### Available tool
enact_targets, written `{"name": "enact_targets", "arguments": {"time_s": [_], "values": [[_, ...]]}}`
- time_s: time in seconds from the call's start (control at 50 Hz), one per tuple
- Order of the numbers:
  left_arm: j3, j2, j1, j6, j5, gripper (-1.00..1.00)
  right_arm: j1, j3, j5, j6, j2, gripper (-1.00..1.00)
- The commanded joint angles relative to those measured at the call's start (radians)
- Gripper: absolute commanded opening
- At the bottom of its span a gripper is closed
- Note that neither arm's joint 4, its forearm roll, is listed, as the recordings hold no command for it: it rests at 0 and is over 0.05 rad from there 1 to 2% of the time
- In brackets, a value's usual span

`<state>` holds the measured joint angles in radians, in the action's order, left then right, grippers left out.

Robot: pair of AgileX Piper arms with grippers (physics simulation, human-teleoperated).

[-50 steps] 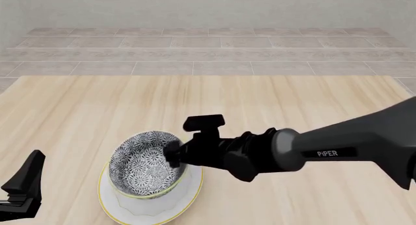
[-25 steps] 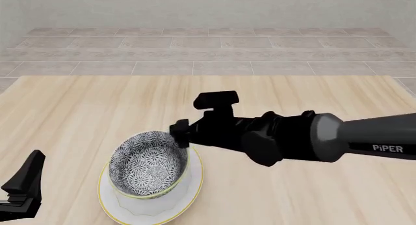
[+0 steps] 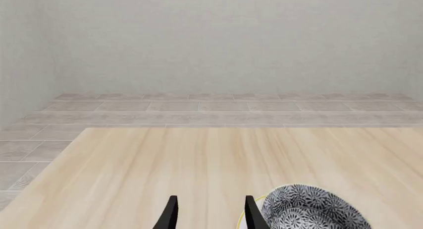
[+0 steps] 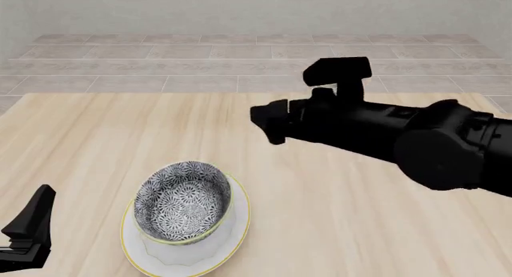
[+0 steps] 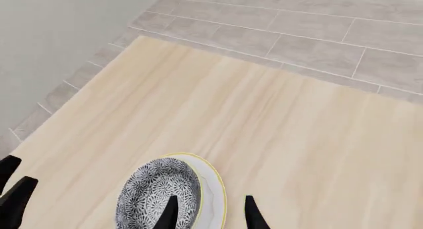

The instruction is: Put the bowl on the plate.

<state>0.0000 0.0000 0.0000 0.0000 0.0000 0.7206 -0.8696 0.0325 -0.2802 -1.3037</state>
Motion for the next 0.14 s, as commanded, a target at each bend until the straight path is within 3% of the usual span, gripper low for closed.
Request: {"name": "enact_targets", "arguments": {"time_s": [0.02,0.14], "values": [[0.000,0.000,0.000,0.000,0.000,1.00,-0.061,0.067,0.058,0.036,0.207,1.00],[0.000,0.000,0.000,0.000,0.000,1.00,-0.093,0.124,0.082,0.037,0.333,1.00]]}}
